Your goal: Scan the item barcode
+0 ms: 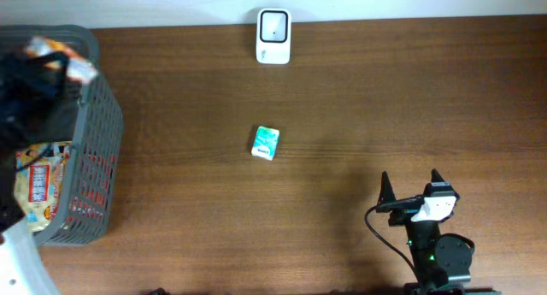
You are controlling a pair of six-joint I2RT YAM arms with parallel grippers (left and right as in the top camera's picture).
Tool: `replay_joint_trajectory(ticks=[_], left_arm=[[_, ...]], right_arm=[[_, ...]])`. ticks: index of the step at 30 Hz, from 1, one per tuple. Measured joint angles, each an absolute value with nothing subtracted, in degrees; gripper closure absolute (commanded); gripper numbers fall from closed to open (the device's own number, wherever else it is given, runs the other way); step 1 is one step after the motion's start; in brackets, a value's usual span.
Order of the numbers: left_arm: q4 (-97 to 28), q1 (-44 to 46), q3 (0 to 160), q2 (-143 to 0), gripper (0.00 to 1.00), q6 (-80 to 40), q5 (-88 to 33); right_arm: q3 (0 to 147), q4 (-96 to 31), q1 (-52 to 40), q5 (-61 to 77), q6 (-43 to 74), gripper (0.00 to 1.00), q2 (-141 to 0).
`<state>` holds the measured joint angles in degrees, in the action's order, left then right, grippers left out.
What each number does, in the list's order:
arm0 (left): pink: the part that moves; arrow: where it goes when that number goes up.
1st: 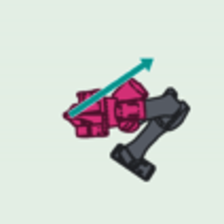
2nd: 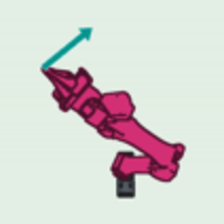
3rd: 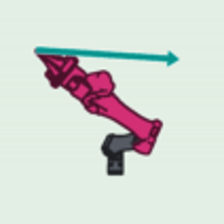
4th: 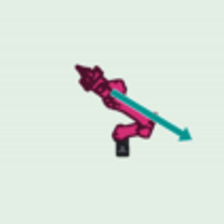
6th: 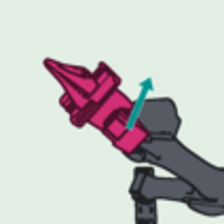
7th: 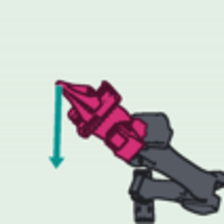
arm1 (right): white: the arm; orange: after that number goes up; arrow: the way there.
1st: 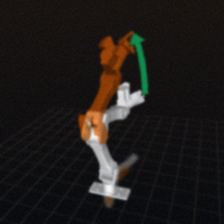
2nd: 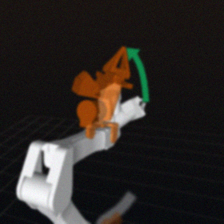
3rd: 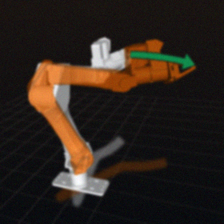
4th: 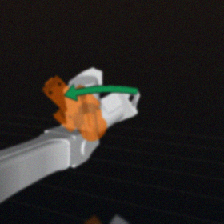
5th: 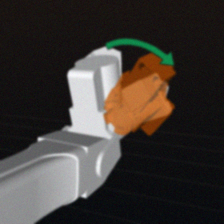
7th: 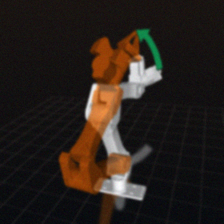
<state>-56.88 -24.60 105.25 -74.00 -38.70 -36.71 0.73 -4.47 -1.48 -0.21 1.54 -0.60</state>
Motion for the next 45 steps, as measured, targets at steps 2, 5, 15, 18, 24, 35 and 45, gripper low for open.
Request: replay_joint_trajectory(ticks=[2,5,15,18,24,35,45], left_arm=[[-58.9,-11.4,105.2,-75.6,1.0,-40.0,-34.0],[-60.0,6.3,105.2,-81.3,1.0,-40.3,-24.6],[-59.6,34.1,105.1,-115.6,1.0,-48.8,-4.8],[-57.4,35.2,105.1,-123.4,0.84,-53.9,-3.3],[-53.8,35.4,105.1,-127.3,0.28,-54.7,-2.7],[-92.3,13.2,146.0,-122.9,0.01,-29.3,-2.5],[-96.5,-21.3,164.1,-104.5,0.01,-13.7,7.8]], right_arm=[[0.7,-4.5,-1.5,-0.2,1.5,0.02,-0.6],[0.7,-4.5,-1.5,-0.2,1.5,0.01,-0.6],[0.7,-4.5,-1.5,-0.2,1.6,0.02,-0.6],[0.7,-4.5,-1.5,-0.2,1.5,0.01,-0.6],[0.7,-4.5,-1.5,-0.2,1.5,0.01,-0.6],[0.7,-4.5,-1.5,-0.2,1.5,0.01,-0.6],[0.7,-4.5,-1.5,-0.2,1.5,0.02,-0.6]])
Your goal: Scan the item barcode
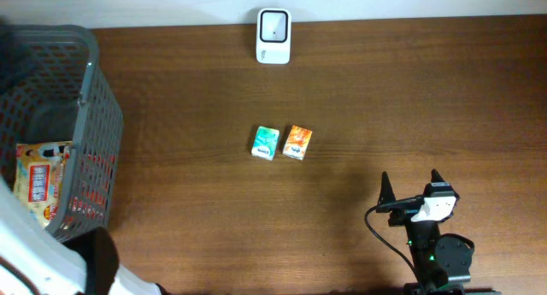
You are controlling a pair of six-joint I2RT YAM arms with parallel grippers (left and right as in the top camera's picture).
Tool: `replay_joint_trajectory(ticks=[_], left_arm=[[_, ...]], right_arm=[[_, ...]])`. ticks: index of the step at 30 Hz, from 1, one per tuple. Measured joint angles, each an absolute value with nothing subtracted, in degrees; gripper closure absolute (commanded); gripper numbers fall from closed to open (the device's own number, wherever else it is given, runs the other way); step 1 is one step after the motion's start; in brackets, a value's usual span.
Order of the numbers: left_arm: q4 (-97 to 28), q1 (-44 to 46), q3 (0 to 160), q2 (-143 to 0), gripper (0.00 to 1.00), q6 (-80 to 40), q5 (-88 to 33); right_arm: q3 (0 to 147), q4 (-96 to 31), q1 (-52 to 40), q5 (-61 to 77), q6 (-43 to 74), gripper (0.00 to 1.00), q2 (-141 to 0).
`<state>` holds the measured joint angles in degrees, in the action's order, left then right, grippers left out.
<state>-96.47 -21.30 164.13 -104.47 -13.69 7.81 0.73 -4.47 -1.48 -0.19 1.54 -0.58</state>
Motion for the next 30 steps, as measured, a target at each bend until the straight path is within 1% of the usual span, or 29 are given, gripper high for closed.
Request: replay_joint_trajectory(ticks=[1,4,5,6,8,11,12,13,14,17,21,22,26,28,29,30], left_arm=[[-96.4,-25.8,161.1,-104.7,0.0,-13.5,9.5],[-95.2,-32.5,147.5,-105.3,0.0,-13.2,10.5],[-94.4,-34.0,140.7,-105.7,0.01,-13.2,10.3],[-93.1,-34.3,136.2,-106.0,0.0,-13.1,10.3],[-89.1,-34.5,122.2,-106.5,0.0,-13.0,9.7],[-79.0,-34.5,106.0,-107.1,0.07,-12.8,9.4],[-74.8,-34.5,101.2,-107.0,0.12,-12.8,9.4],[-71.2,-34.5,96.6,-107.0,0.22,-12.6,9.5],[-68.6,-34.5,93.1,-107.0,0.22,-12.5,9.5],[-60.6,-34.5,87.4,-106.9,0.25,-11.7,9.4],[-57.3,-34.5,83.9,-106.9,0.29,-8.8,9.0],[-57.1,-34.5,83.0,-106.9,0.37,-8.6,8.8],[-52.3,-34.5,76.9,-106.8,0.37,-7.9,6.8],[-49.6,-34.7,74.6,-105.5,0.47,-7.9,6.1],[-49.1,-34.7,74.1,-105.4,0.75,-7.9,6.0],[-48.3,-34.6,73.7,-105.2,0.85,-7.7,5.5]], right_arm=[[0.7,-4.5,-1.5,-0.2,1.5,0.01,-0.6],[0.7,-4.5,-1.5,-0.2,1.5,0.01,-0.6],[0.7,-4.5,-1.5,-0.2,1.5,0.01,-0.6],[0.7,-4.5,-1.5,-0.2,1.5,0.02,-0.6],[0.7,-4.5,-1.5,-0.2,1.5,0.01,-0.6],[0.7,-4.5,-1.5,-0.2,1.5,0.01,-0.6],[0.7,-4.5,-1.5,-0.2,1.5,0.01,-0.6],[0.7,-4.4,-1.5,-0.2,1.5,0.02,-0.6],[0.7,-4.4,-1.5,-0.2,1.5,0.01,-0.6],[0.7,-4.5,-1.5,-0.2,1.5,0.01,-0.6],[0.7,-4.5,-1.5,-0.2,1.5,0.02,-0.6],[0.7,-4.5,-1.5,-0.2,1.5,0.02,-0.6],[0.7,-4.5,-1.5,-0.2,1.5,0.01,-0.6],[0.7,-4.5,-1.5,-0.2,1.5,0.01,-0.6],[0.7,-4.5,-1.5,-0.2,1.6,0.02,-0.6],[0.7,-4.5,-1.5,-0.2,1.5,0.01,-0.6]])
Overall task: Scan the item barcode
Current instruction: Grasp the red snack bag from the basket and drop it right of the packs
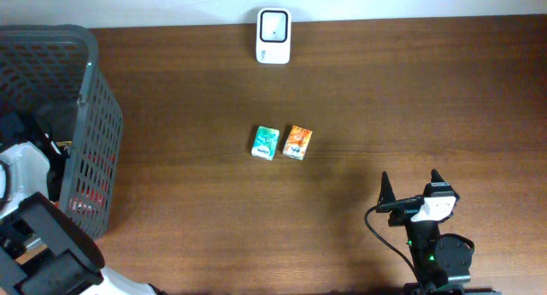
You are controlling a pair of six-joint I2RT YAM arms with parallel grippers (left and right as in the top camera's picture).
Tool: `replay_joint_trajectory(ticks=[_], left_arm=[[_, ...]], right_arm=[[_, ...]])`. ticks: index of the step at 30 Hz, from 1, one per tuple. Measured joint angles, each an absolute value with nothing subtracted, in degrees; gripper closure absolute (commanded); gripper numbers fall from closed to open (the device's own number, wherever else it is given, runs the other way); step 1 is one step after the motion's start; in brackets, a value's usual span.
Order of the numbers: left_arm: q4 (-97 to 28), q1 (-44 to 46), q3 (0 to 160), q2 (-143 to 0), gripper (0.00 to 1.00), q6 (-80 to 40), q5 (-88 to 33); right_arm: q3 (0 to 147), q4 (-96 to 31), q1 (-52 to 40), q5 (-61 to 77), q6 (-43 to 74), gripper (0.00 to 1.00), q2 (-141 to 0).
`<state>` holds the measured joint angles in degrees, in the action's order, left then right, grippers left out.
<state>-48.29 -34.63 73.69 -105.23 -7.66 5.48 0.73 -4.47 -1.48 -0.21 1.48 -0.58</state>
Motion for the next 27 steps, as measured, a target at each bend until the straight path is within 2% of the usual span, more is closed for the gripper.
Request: replay_joint_trajectory(ticks=[3,6,11,15,19,23,25,27], left_arm=[[-48.4,-34.6,73.6,-105.2,1.0,-7.5,4.4],[-49.4,-34.7,73.8,-105.2,1.0,-7.2,3.4],[-61.7,-34.7,85.3,-103.5,1.0,-7.3,0.1],[-61.9,-34.7,95.3,-92.0,1.0,-7.3,-5.1],[-57.4,-34.7,96.2,-80.6,1.0,-7.3,-8.2],[-49.2,-34.3,96.3,-66.8,1.0,-10.1,-23.5],[-48.6,-30.4,96.4,-61.7,1.0,-13.6,-32.0],[-48.6,-25.0,96.6,-61.3,1.0,-15.7,-34.9]], right_arm=[[0.7,-4.5,-1.5,-0.2,1.5,0.01,-0.6],[0.7,-4.5,-1.5,-0.2,1.5,0.01,-0.6],[0.7,-4.4,-1.5,-0.2,1.5,0.01,-0.6],[0.7,-4.5,-1.5,-0.2,1.5,0.02,-0.6],[0.7,-4.5,-1.5,-0.2,1.5,0.02,-0.6],[0.7,-4.5,-1.5,-0.2,1.5,0.02,-0.6],[0.7,-4.5,-1.5,-0.2,1.5,0.02,-0.6],[0.7,-4.5,-1.5,-0.2,1.5,0.01,-0.6]])
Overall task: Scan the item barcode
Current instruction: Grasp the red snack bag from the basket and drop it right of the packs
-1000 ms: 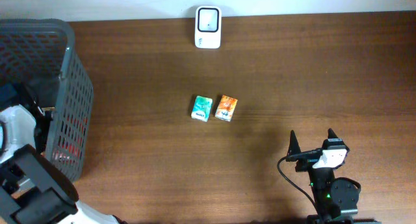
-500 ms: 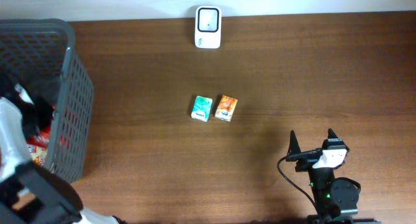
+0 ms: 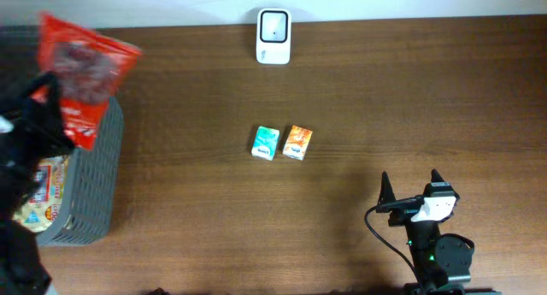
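Observation:
A red snack bag (image 3: 84,73) hangs high over the grey basket (image 3: 90,201) at the far left, and my left gripper (image 3: 43,115) is shut on its lower edge. The white barcode scanner (image 3: 273,36) stands at the middle of the table's back edge. A teal box (image 3: 266,143) and an orange box (image 3: 297,143) lie side by side in the middle of the table. My right gripper (image 3: 410,179) rests open near the front right, holding nothing.
A yellow and white packet (image 3: 38,192) lies in the basket, partly hidden by my left arm. The right arm's base (image 3: 440,261) sits at the front edge. Bare brown tabletop (image 3: 410,90) stretches between the boxes and the scanner.
My left gripper was down inside the basket. Now it is raised above the basket with a red snack bag in it. The boxes, the scanner and the right arm are unchanged.
At first my left arm was over the basket with a small orange item, and only the teal box lay on the table. Then the orange box lay beside the teal one and the arm was drawn back. Later the gripper was in the basket; now it holds the red bag.

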You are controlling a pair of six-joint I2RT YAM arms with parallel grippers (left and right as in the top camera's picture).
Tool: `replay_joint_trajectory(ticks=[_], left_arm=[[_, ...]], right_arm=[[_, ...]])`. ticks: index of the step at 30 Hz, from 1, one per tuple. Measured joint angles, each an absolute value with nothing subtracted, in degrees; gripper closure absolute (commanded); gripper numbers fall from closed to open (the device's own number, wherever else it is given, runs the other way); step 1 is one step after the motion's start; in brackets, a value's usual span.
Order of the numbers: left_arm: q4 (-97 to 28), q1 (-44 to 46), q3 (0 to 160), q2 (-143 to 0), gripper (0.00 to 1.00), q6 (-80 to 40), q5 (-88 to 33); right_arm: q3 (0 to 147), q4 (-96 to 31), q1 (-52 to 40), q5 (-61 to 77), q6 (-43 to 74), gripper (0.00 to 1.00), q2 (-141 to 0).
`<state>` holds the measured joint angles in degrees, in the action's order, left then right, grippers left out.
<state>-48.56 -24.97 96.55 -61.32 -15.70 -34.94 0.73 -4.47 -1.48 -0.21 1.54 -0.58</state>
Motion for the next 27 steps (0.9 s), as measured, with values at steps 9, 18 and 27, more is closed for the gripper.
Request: replay_joint_trajectory(ticks=[9,18,27], left_arm=[[-41.3,13.4,96.5,-86.8,1.0,-20.8,-37.3],[-27.8,39.2,96.3,-119.7,0.96,-26.0,-23.0],[-39.3,38.3,104.7,-123.0,0.18,-21.1,-7.4]], right_arm=[[0.7,-4.5,-1.5,-0.2,1.5,0.02,-0.6],[0.7,-4.5,-1.5,-0.2,1.5,0.01,-0.6],[0.7,-4.5,-1.5,-0.2,1.5,0.01,-0.6]])
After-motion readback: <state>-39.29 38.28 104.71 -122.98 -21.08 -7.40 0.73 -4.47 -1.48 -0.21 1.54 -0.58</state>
